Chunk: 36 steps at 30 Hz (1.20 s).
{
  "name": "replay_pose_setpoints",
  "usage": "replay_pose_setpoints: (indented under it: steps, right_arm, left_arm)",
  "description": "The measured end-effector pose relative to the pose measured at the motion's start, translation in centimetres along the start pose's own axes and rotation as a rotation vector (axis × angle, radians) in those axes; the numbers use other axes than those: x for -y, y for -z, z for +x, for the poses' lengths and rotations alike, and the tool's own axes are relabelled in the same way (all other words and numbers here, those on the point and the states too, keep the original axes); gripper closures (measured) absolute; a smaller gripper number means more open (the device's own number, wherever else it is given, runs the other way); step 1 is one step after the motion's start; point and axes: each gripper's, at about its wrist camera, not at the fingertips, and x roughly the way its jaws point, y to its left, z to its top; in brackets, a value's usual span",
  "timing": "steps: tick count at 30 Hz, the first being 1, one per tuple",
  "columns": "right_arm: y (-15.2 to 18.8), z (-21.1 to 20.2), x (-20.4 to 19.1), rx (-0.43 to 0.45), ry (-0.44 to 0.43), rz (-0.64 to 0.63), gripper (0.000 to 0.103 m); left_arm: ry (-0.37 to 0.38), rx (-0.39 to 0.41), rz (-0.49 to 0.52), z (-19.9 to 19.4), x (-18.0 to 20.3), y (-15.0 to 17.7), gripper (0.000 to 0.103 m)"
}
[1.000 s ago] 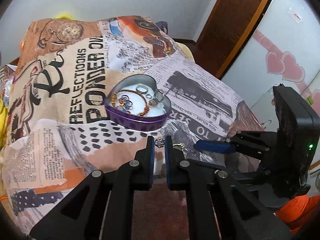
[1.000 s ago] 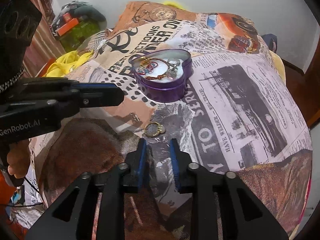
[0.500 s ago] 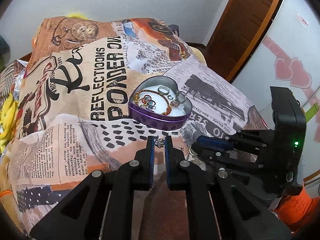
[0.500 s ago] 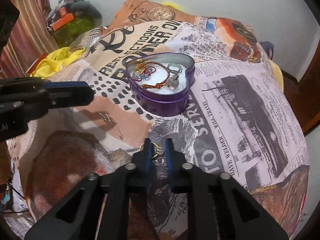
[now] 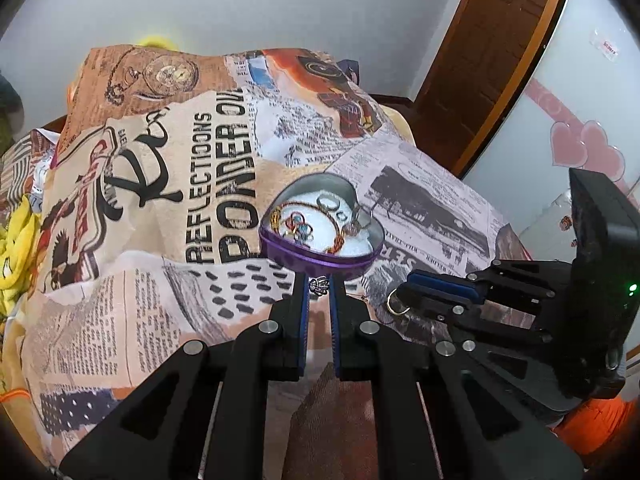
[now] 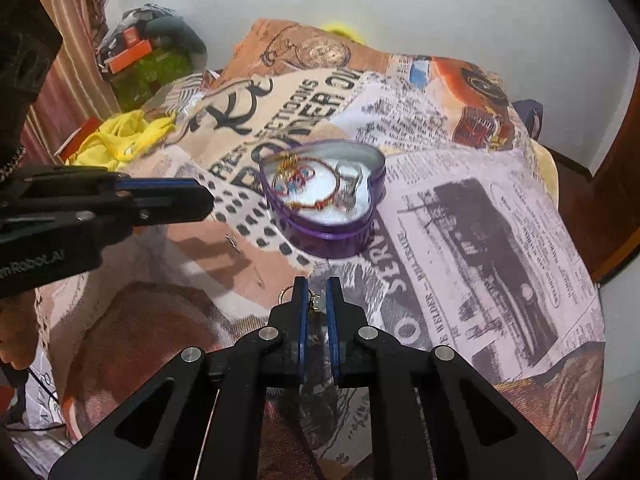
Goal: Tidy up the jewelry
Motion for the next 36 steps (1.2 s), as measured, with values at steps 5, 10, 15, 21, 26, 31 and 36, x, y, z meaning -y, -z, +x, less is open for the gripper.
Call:
replay_pose_setpoints:
  steps: [5, 10, 15, 21, 26, 31, 36]
  right_arm:
    - [-1.4, -0.9, 0.4, 0.045, 0.001, 0.007, 0.095]
    - [-2.9, -1.3, 0.8, 0.083, 0.010, 0.013, 0.095]
    - [-4.1, -1.2, 1.4, 0.110, 0.012, 0.022, 0.095]
    - [-5.3, -0.5, 2.0, 0.120, 0.015, 0.035, 0.095]
    - [-6.0, 0.4, 2.1, 0.115, 0.009, 0.038, 0.095]
    - [-6.6, 1.4, 2.1, 0.096, -0.006, 0.033, 0.095]
    - [-6.8, 2.4, 1.8, 0.070, -0.018, 0.021, 0.095]
  left_arm:
    - [-0.005, 0.022, 0.007, -0.2, 0.1, -1.0, 0.095]
    - [-0.017, 0.035, 0.013, 0.0, 0.0, -1.8, 0.095]
    - [-0.028, 0.042, 0.021, 0.5, -0.1, -2.7, 0.095]
    - [-0.029, 0.033, 0.023, 1.8, -0.3, -3.5, 0.095]
    - [-0.030, 0.026, 0.028, 2.8, -0.6, -4.0, 0.095]
    - [-0.029, 0.007, 0.022, 3.9, -1.0, -4.2, 0.095]
    - [-0.028, -0.012, 0.021, 4.8, -1.3, -4.2, 0.095]
